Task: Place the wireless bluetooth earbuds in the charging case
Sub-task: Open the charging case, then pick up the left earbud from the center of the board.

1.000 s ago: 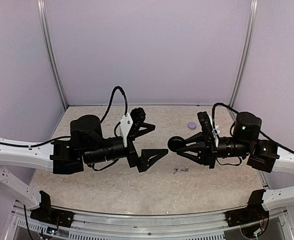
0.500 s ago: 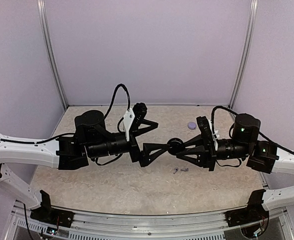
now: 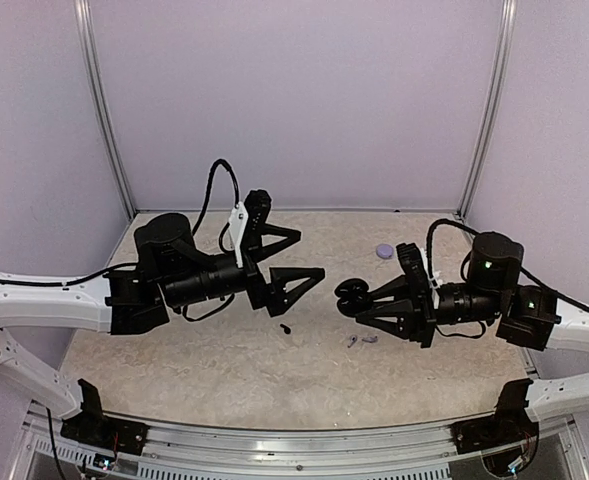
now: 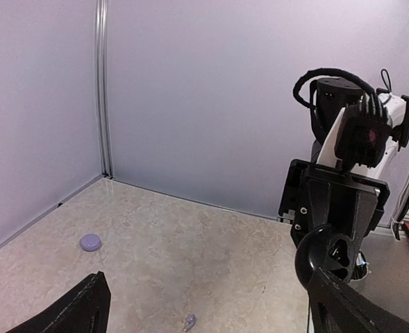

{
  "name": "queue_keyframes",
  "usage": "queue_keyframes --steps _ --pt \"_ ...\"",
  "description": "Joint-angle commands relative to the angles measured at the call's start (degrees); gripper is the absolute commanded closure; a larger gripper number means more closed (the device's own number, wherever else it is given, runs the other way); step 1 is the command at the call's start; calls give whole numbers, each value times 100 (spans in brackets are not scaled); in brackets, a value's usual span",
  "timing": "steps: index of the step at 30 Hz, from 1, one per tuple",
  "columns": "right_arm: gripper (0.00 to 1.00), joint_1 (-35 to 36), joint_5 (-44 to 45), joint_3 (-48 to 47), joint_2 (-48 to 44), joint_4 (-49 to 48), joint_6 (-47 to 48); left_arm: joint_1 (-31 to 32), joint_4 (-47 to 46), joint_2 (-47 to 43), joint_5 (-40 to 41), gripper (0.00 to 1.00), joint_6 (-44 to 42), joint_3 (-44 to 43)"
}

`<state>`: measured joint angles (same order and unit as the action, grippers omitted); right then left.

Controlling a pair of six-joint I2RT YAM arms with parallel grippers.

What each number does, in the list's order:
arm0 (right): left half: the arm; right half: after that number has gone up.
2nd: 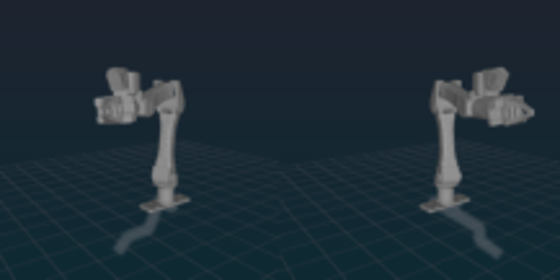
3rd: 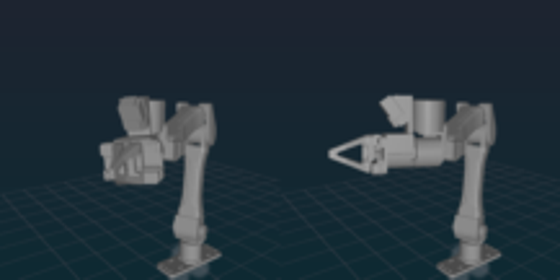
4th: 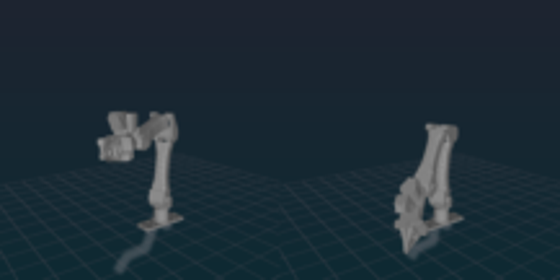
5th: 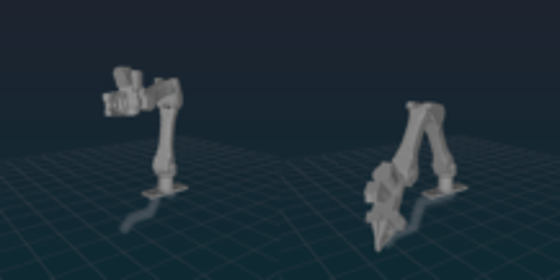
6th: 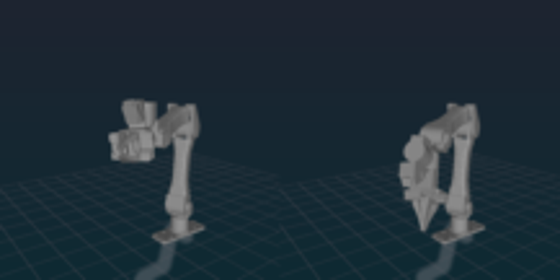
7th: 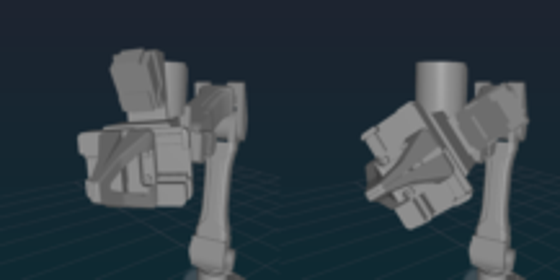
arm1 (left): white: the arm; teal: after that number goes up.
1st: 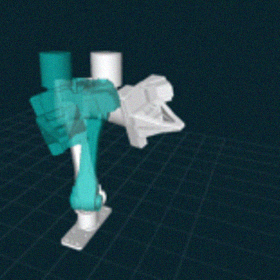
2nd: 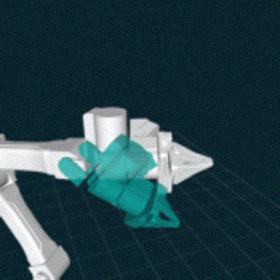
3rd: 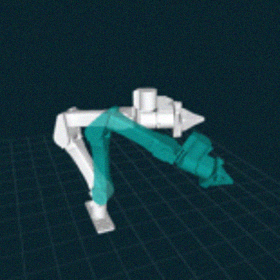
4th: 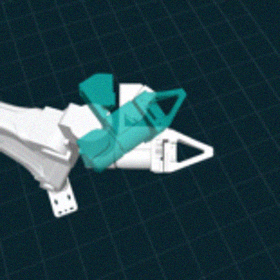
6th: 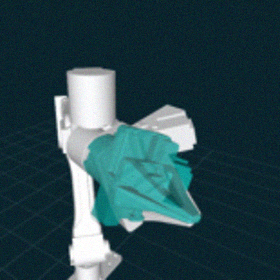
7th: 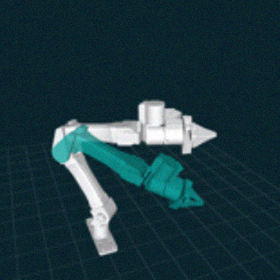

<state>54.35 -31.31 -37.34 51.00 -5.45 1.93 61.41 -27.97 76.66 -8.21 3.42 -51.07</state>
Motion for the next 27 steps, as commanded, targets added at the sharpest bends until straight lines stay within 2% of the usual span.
queue_keyframes --steps 1,5,9,20,27 --pt "88 66 107 87 -126 35 167 -29 -173 -315 -661 1 -117 133" --pt "88 72 86 79 -96 50 247 65 -32 -206 -1080 1 -141 1" --pt "88 70 28 45 -56 42 289 137 -44 66 -1106 1 -112 -145" --pt "88 110 -173 -1 -12 87 307 105 -37 645 -644 9 233 -492" --pt "88 142 -150 51 -30 29 347 57 199 723 -419 9 217 -557"
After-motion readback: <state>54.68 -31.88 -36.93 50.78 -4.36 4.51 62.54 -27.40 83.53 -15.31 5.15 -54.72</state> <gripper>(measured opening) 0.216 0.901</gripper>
